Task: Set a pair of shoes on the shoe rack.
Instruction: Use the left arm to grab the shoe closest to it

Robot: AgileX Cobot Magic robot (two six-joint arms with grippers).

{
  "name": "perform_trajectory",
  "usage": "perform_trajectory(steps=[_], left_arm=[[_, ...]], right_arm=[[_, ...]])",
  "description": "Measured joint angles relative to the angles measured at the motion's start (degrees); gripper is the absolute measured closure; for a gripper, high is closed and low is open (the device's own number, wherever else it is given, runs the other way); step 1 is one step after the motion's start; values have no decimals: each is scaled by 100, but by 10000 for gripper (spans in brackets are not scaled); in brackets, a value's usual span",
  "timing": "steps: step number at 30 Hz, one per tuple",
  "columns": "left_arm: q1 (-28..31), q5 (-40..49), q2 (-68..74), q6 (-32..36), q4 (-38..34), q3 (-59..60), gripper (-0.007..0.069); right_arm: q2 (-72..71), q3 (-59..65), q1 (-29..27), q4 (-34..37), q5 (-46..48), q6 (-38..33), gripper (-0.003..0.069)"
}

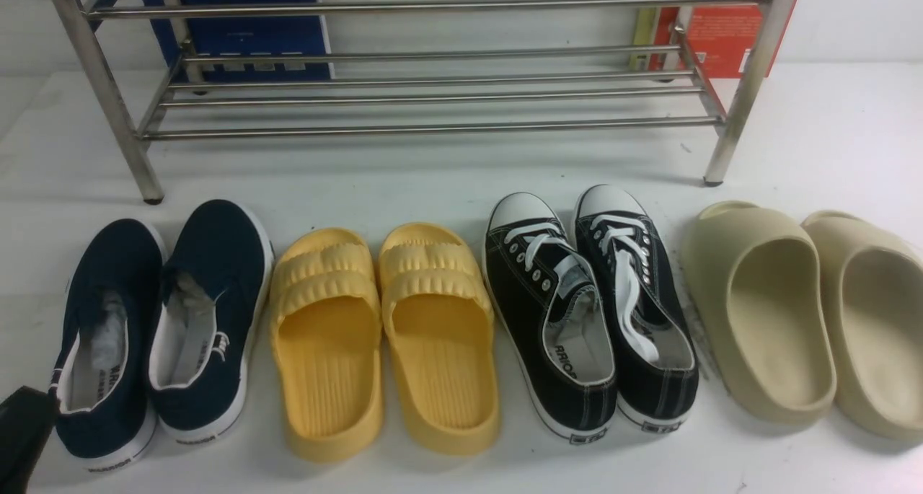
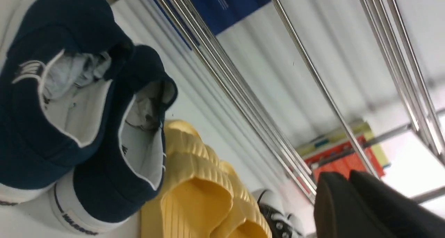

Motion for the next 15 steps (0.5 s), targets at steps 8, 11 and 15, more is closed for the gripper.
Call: perform_trajectory(steps=[8, 11, 15], left_arm=[[0, 2948, 2636, 1130, 995, -2494, 638], [0, 3685, 4033, 1392, 1737, -3361, 638], [0, 3849, 5278, 1412, 2257, -3926, 638]], right_arm=[[0, 0, 0, 0, 0, 0, 420], [0, 0, 0, 0, 0, 0, 420], [0, 0, 0, 0, 0, 0, 420]])
